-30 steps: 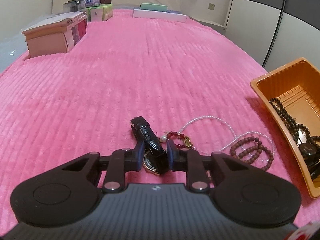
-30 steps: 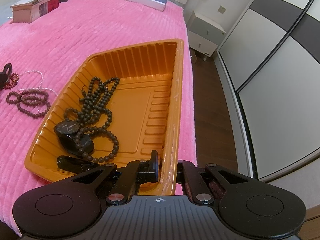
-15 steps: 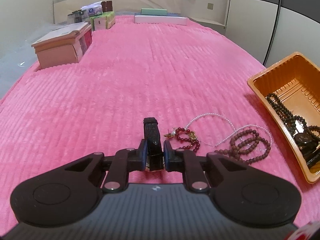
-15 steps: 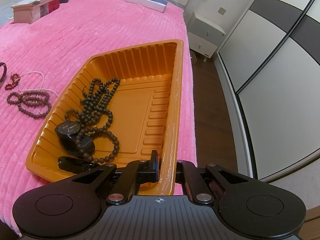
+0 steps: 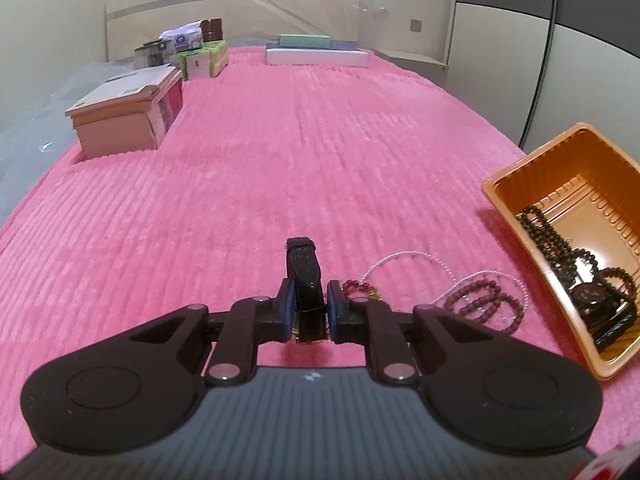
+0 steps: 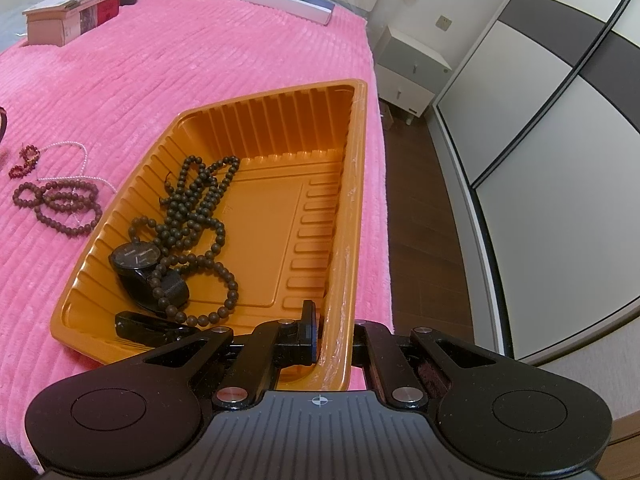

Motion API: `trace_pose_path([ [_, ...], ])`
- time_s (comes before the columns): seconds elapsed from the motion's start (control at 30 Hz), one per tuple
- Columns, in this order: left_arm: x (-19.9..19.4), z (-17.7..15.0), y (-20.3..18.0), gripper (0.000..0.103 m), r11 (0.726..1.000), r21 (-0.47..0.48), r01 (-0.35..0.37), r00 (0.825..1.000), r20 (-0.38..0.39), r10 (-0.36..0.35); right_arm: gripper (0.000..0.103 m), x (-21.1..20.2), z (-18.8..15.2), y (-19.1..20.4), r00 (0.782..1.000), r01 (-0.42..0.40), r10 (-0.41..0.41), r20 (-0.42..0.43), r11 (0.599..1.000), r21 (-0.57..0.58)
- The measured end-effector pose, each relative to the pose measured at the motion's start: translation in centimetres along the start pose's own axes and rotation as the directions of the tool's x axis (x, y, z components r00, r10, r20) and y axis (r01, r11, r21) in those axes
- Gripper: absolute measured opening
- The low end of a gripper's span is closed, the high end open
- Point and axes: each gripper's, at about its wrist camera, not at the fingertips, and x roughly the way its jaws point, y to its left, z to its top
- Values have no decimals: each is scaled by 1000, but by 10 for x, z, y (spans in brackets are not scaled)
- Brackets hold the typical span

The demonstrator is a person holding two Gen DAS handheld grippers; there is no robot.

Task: Organize jewelry
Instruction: 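Carry the watch into the orange tray and open the left gripper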

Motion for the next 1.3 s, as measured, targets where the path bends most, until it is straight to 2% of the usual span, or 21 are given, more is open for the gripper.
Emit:
trace_pose_path([
  [0.13, -3, 4, -11, 14, 999, 12, 37, 999, 5, -37, 4, 0, 0, 0, 1000, 1, -1, 0, 1000, -2],
  [0.27, -10, 8, -31, 14, 994, 32, 105, 994, 17, -105, 4, -1, 0, 0, 1000, 2, -2, -1, 1000, -3],
  [0.47, -14, 14, -84, 14, 962, 103, 252, 967, 11, -254, 4, -1, 0, 0, 1000, -1, 1, 2, 1000, -1],
  [0.6, -15, 17, -122, 14, 921, 141, 364, 930, -1, -367, 4, -2, -1, 0, 1000, -4, 4, 7, 1000, -1],
  [0.77, -17, 17, -163, 14, 847, 213, 487, 869, -20, -495, 5, -3, -1, -1, 1000, -8, 8, 11, 1000, 2],
  [0.83, -15, 15, -175, 14, 815, 248, 523, 846, -39, -532, 5, -3, -1, -1, 1000, -10, 10, 13, 1000, 3],
  [0.9, -12, 12, -184, 14, 793, 273, 544, 833, -61, -550, 5, -3, -2, -1, 1000, -10, 10, 14, 1000, 2],
  [1.03, -5, 4, -196, 14, 767, 313, 560, 822, -98, -560, 5, -3, -2, -2, 1000, -12, 12, 16, 1000, 3],
  [1.23, 3, -2, -202, 15, 756, 344, 557, 824, -113, -555, 5, -2, -3, -2, 1000, -12, 12, 15, 1000, 3],
  [1.3, 4, -4, -200, 19, 753, 347, 558, 823, -119, -555, 5, -2, -3, -2, 1000, -12, 12, 14, 1000, 4],
])
